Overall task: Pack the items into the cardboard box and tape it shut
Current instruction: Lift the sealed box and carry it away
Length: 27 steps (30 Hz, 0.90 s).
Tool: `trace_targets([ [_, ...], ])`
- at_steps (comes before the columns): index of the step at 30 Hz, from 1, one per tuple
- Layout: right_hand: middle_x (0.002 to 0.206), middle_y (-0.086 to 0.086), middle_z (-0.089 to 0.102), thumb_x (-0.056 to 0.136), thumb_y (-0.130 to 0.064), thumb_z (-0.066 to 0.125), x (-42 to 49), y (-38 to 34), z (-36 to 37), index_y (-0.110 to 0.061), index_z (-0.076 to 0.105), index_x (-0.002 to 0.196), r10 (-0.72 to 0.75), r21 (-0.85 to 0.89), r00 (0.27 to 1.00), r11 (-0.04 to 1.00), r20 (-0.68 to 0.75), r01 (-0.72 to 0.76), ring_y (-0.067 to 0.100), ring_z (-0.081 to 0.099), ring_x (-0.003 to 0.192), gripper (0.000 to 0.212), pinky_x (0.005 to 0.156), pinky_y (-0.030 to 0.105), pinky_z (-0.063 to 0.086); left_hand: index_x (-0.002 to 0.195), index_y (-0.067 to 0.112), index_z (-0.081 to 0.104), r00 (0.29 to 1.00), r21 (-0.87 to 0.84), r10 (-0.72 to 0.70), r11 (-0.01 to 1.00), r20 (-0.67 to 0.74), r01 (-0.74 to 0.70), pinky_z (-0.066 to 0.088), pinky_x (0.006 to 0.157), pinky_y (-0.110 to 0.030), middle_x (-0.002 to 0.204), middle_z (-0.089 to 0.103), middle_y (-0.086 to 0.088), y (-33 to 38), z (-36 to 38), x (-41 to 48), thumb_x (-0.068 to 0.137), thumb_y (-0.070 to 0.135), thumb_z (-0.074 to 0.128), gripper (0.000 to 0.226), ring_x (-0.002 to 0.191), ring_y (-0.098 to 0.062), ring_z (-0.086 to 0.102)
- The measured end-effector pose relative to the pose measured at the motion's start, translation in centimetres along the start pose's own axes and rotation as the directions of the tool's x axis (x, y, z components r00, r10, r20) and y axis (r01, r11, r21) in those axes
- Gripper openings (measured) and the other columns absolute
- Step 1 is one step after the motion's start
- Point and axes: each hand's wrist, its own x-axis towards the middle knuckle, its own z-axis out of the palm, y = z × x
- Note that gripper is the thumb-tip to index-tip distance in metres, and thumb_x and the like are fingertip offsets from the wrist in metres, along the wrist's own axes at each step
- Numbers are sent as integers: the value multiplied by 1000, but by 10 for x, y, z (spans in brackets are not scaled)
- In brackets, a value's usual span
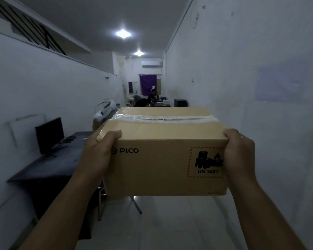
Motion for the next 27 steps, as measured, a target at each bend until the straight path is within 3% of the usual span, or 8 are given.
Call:
trace_targets([
  [11,37,-15,36,91,-24,46,94,43,99,-26,40,36,36,47,991,998,131,-43,10,35,46,55,50,29,27,116,38,66,995,12,0,1000,-103,2,46,79,-41,101,72,2,-48,17,109,74,47,57,43,98,-23,64],
  [15,36,-15,34,91,-23,47,113,67,141,-26,32,47,26,69,995,997,99,-33,5,35,39,46,49,28,26,113,40,67,997,9,19,1000,-80,-19,46,74,-38,97,72,1,-76,9,159,75,48,57,40,95,-22,64],
  [18,35,-15,35,92,-23,46,123,87,179,-21,31,54,10,52,998,999,61,-13,0,34,34,41,47,27,26,112,41,67,998,-12,37,999,-45,-38,49,80,-49,96,72,-3,-100,3,203,72,52,60,43,97,-28,64],
  [21,37,-14,36,91,-23,46,135,97,222,-22,31,52,16,41,1000,999,21,-17,0,36,35,42,41,22,29,114,42,65,999,-32,29,999,-23,-30,47,76,-42,96,72,-3,-124,-6,252,69,54,59,47,96,-27,63],
  [24,39,-13,36,89,-24,47,153,112,263,-25,32,43,-10,21,1000,1000,-28,11,4,35,38,48,45,25,28,122,39,61,998,-65,41,997,42,-39,45,74,-39,113,67,-5,-145,-12,310,63,58,60,62,102,-25,61],
  [27,40,-12,34,89,-23,47,167,125,287,-25,33,40,-21,18,996,1000,-81,23,5,34,39,51,49,28,27,112,42,66,994,-66,51,997,101,-44,46,80,-41,109,67,-2,-158,-8,351,64,57,59,51,102,-24,60],
])
